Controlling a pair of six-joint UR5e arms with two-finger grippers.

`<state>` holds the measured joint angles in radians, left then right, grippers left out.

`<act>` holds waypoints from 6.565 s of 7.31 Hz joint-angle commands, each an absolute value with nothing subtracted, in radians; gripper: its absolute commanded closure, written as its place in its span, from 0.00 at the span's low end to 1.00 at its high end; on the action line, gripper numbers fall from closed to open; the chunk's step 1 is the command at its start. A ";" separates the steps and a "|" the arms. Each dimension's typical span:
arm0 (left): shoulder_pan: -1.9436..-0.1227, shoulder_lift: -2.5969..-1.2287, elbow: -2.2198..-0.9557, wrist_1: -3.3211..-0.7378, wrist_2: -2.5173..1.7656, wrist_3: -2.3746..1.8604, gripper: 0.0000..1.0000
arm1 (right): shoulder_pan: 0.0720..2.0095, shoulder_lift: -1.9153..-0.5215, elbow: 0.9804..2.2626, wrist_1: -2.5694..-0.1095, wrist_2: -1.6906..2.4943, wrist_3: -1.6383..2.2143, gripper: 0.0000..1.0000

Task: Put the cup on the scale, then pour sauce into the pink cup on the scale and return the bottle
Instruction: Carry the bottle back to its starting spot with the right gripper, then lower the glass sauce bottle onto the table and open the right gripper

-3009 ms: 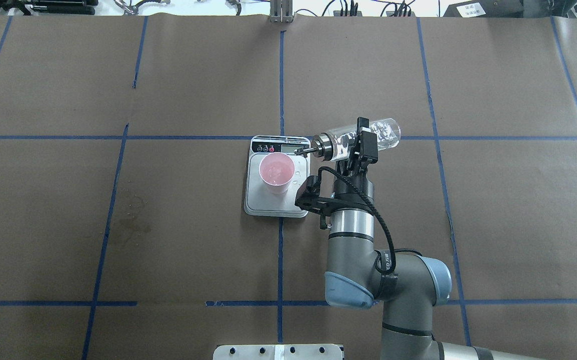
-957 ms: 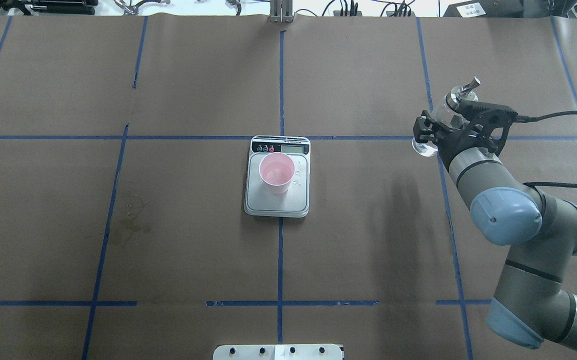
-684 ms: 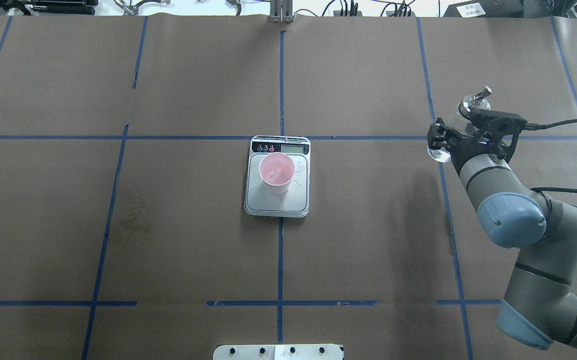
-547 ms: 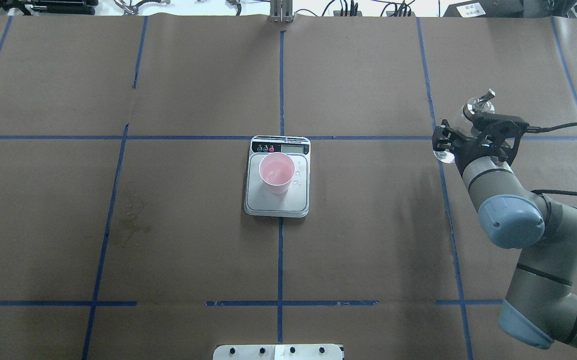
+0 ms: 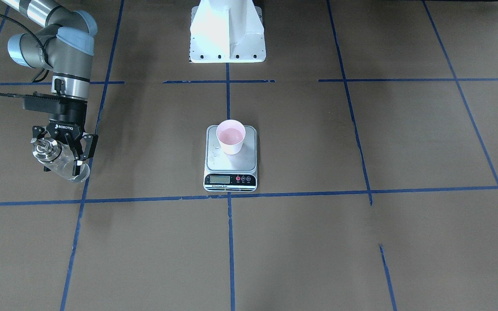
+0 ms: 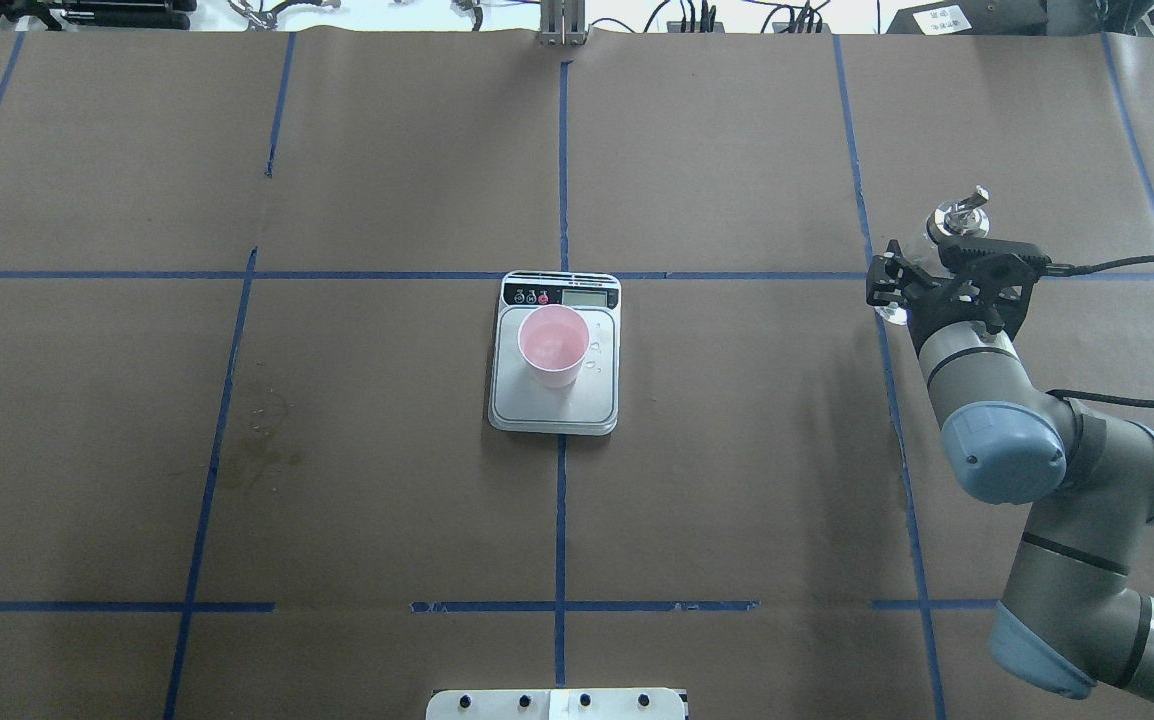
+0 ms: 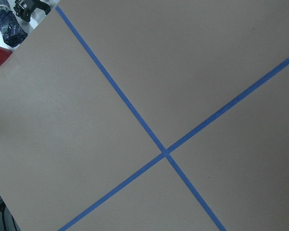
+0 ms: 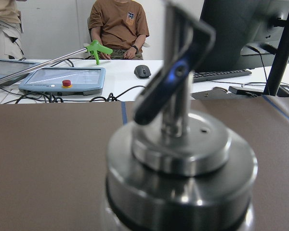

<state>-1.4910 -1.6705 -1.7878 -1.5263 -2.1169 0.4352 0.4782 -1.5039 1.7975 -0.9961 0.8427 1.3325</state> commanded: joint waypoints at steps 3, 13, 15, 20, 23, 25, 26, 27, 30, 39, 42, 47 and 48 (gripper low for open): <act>-1.491 -1.672 -1.789 -1.526 -2.117 0.436 0.00 | 0.442 -1.515 1.796 -0.996 0.827 1.365 1.00; -1.491 -1.672 -1.790 -1.526 -2.117 0.436 0.00 | 0.377 -1.569 1.801 -0.999 0.819 1.378 1.00; -1.491 -1.672 -1.790 -1.526 -2.117 0.436 0.00 | 0.374 -1.569 1.815 -1.000 0.821 1.378 1.00; -1.493 -1.672 -1.790 -1.526 -2.117 0.436 0.00 | 0.361 -1.569 1.815 -0.999 0.824 1.381 1.00; -1.493 -1.672 -1.790 -1.526 -2.115 0.436 0.00 | 0.357 -1.574 1.812 -1.000 0.822 1.379 0.96; -1.493 -1.672 -1.790 -1.526 -2.115 0.436 0.00 | 0.356 -1.577 1.813 -1.000 0.822 1.379 0.73; -1.493 -1.672 -1.790 -1.526 -2.115 0.436 0.00 | 0.356 -1.577 1.813 -1.000 0.822 1.379 0.65; -1.493 -1.672 -1.790 -1.526 -2.115 0.436 0.00 | 0.356 -1.577 1.815 -1.000 0.822 1.379 0.59; -1.499 -1.674 -1.792 -1.526 -2.115 0.436 0.00 | 0.354 -1.577 1.815 -1.000 0.822 1.381 0.39; -1.499 -1.672 -1.798 -1.526 -2.114 0.436 0.00 | 0.351 -1.578 1.815 -1.000 0.821 1.381 0.00; -1.500 -1.672 -1.798 -1.526 -2.115 0.436 0.00 | 0.302 -1.659 1.897 -1.000 0.821 1.388 0.00; -1.499 -1.671 -1.798 -1.526 -2.114 0.436 0.00 | 0.198 -1.872 2.139 -1.008 0.860 1.437 0.00; -1.499 -1.671 -1.798 -1.526 -2.115 0.436 0.00 | 0.201 -1.943 2.223 -1.012 0.880 1.436 0.00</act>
